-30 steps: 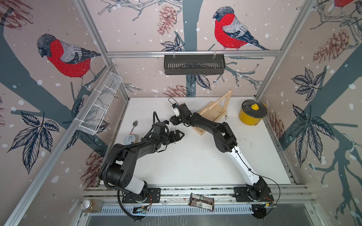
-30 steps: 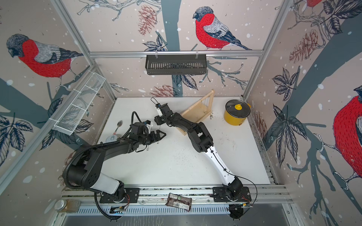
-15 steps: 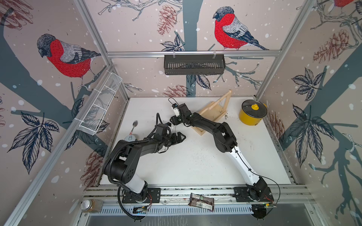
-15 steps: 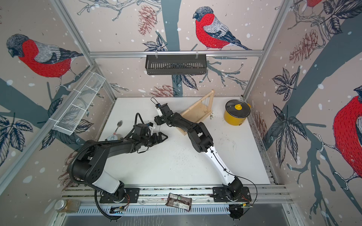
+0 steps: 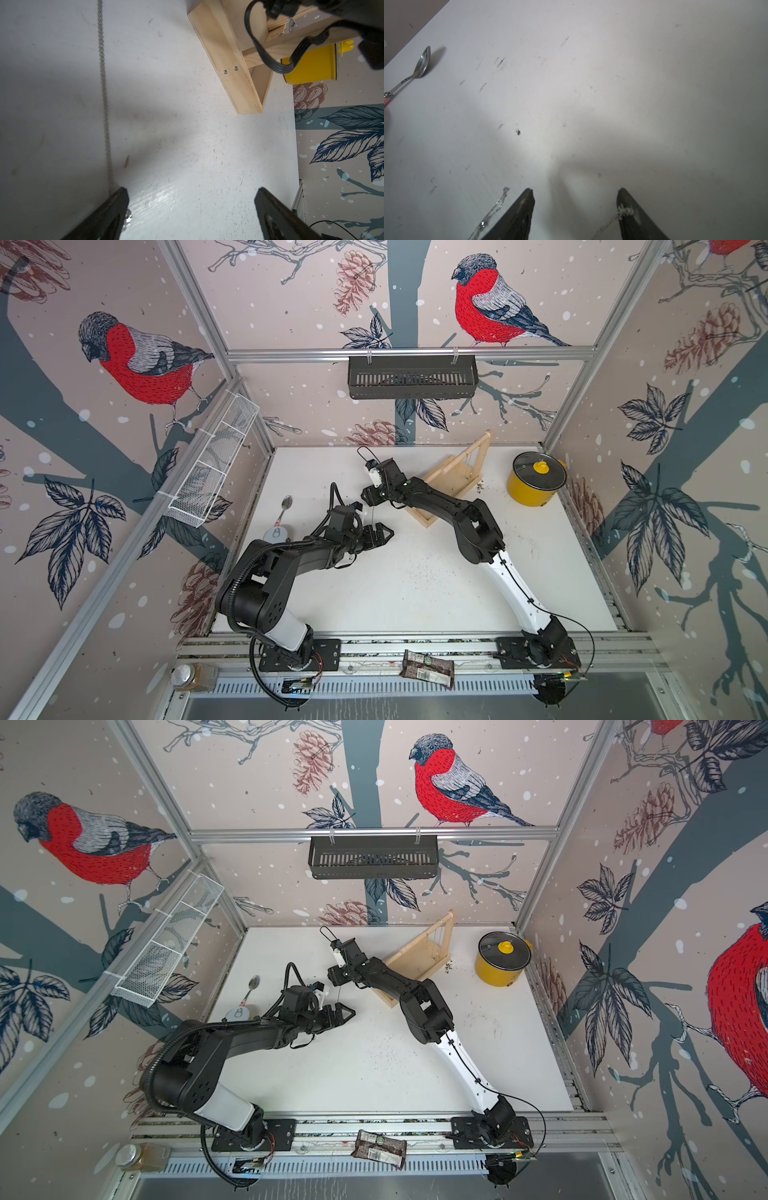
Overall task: Take the necklace off the jewelry display stand
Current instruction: Adjust the necklace at the center of the board.
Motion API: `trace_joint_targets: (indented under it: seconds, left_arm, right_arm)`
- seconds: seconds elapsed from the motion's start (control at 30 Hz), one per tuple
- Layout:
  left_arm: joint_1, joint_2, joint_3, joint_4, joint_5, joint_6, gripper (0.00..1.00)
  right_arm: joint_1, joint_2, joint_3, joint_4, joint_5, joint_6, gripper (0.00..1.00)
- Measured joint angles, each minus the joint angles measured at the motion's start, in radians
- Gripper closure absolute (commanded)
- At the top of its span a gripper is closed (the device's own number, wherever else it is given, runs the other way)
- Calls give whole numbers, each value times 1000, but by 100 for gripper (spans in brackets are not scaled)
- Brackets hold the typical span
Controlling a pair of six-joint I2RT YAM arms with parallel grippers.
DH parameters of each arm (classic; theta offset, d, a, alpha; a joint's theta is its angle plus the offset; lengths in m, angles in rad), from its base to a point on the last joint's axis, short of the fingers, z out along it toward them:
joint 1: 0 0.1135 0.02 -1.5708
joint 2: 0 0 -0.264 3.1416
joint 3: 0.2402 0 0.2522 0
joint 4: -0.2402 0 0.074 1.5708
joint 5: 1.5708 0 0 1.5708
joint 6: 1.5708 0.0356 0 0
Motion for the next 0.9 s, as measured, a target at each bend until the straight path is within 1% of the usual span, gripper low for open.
trace_joint_targets:
  seconds: [0.47, 0.9]
  left_arm:
    - [0, -50, -39, -24, -18, 2, 4]
    - [0, -52, -52, -6, -19, 2, 4]
  right_arm:
    - [2, -10, 4, -35, -8, 18, 32]
    - [-9, -27, 0, -85, -37, 10, 25]
